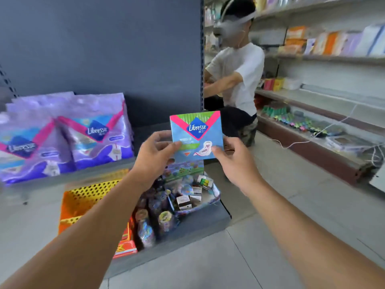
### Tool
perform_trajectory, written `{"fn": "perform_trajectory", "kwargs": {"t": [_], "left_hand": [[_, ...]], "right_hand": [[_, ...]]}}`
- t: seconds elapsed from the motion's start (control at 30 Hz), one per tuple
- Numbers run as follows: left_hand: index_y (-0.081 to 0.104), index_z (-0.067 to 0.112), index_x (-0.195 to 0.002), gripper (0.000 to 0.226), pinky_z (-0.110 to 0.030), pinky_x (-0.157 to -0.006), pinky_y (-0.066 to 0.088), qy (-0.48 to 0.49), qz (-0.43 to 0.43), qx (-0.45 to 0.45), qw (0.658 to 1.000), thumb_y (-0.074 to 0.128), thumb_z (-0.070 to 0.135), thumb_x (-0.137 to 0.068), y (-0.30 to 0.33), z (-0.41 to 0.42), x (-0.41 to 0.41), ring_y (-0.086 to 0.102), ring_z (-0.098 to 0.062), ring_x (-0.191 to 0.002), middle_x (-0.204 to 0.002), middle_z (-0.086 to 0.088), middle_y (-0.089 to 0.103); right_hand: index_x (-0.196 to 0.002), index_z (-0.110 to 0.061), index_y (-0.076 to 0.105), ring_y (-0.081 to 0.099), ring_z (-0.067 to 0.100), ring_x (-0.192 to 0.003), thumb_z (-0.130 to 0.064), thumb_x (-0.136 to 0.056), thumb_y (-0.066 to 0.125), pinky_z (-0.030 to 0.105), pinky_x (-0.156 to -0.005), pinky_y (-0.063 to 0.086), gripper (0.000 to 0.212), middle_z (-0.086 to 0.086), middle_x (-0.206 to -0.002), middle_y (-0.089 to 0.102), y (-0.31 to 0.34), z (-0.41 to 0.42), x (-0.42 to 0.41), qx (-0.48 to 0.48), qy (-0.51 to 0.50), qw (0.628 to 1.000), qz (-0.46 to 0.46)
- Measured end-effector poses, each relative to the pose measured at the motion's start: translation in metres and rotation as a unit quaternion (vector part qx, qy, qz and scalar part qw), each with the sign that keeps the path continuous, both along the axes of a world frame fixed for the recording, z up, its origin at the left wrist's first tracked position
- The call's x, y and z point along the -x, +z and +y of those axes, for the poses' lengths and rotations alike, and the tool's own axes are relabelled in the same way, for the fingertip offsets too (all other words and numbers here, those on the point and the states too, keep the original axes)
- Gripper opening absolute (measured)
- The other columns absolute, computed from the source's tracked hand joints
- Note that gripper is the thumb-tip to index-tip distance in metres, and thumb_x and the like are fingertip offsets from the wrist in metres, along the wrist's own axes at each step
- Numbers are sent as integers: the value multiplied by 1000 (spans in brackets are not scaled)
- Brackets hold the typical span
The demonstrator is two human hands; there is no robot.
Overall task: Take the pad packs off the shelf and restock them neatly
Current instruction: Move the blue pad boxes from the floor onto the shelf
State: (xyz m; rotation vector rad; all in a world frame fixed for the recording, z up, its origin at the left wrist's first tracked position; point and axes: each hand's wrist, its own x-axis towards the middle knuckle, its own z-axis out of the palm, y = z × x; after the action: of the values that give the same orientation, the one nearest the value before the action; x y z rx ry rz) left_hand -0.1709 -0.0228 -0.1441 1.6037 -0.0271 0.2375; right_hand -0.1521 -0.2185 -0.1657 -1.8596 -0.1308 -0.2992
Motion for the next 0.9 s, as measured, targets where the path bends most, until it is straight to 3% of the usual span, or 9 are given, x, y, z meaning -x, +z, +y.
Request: {"fn": "perform_trajectory", "kwargs": {"t": [0.07, 0.1, 0.3, 0.4, 0.47, 0.57, 0.73, 0.8, 0.9], "left_hand": [[57, 21, -112, 26, -33, -71, 56, 31, -20, -29, 999, 67, 13, -90, 7, 26, -2, 70, -13, -80, -90, -4, 72], [57, 25, -113, 28, -35, -74, 55, 49, -31, -42, 997, 68, 15, -89, 8, 35, -6, 70, -13, -82, -89, -2, 72], [56, 31, -125, 37, -22, -68, 54, 165, -39, -97, 981, 67, 23, -91, -14, 47, -50, 68, 0, -80, -95, 9, 72], [55, 30, -129, 39, -16, -68, 50, 200, -22, -126, 971, 62, 17, -93, -29, 39, -80, 65, 3, -85, -101, 13, 70], [54, 32, -129, 43, -23, -78, 52, 214, -23, -151, 965, 58, 14, -90, -35, 35, -106, 65, -3, -89, -103, 12, 69], [54, 37, -124, 45, -36, -83, 53, 208, -16, -170, 963, 58, 16, -84, -38, 32, -150, 63, -14, -98, -105, 10, 69], [51, 36, -122, 42, -22, -61, 46, 150, 7, -151, 977, 57, 19, -85, -38, 17, -214, 63, -6, -88, -104, 15, 67], [45, 34, -129, 47, -22, -59, 46, 134, 19, -138, 981, 55, 18, -86, -38, 5, -244, 63, -5, -86, -104, 17, 65], [32, 26, -133, 49, -26, -60, 45, 119, 46, -121, 984, 56, 18, -90, -37, -12, -287, 59, -11, -85, -107, 13, 58]], "right_hand": [[-105, -28, 52, 57, -7, -82, -27, -90, 66, 5, -66, 42, 20, -15, -96, 61, 18, 27, -8, 19, 14, 999, -29], [-107, -28, 52, 56, -7, -82, -27, -91, 65, 4, -62, 41, 21, -18, -94, 59, 23, 38, -15, 29, 23, 999, -33], [-110, -24, 54, 58, 2, -83, -28, -92, 64, 6, -60, 38, 22, -19, -91, 57, 16, 66, -72, 83, 22, 996, -39], [-112, -22, 53, 62, 13, -92, -27, -92, 63, 22, -66, 44, 23, -8, -104, 64, -3, 69, -113, 95, 39, 995, -21], [-113, -23, 52, 62, 12, -94, -29, -92, 63, 26, -69, 44, 25, -8, -108, 65, -14, 73, -144, 100, 51, 994, -14], [-117, -24, 53, 61, 9, -93, -32, -90, 66, 22, -66, 42, 31, -10, -107, 64, -21, 80, -188, 102, 58, 993, -18], [-124, -19, 53, 59, 11, -93, -24, -91, 63, 22, -69, 42, 34, -7, -110, 62, -18, 69, -261, 126, 42, 991, -8], [-124, -20, 54, 62, 15, -100, -23, -89, 63, 27, -76, 45, 37, -4, -116, 65, -15, 57, -294, 142, 41, 989, -3], [-122, -20, 54, 62, 18, -100, -22, -87, 61, 26, -68, 44, 35, -2, -117, 65, -14, 43, -340, 164, 44, 985, 10]]}}
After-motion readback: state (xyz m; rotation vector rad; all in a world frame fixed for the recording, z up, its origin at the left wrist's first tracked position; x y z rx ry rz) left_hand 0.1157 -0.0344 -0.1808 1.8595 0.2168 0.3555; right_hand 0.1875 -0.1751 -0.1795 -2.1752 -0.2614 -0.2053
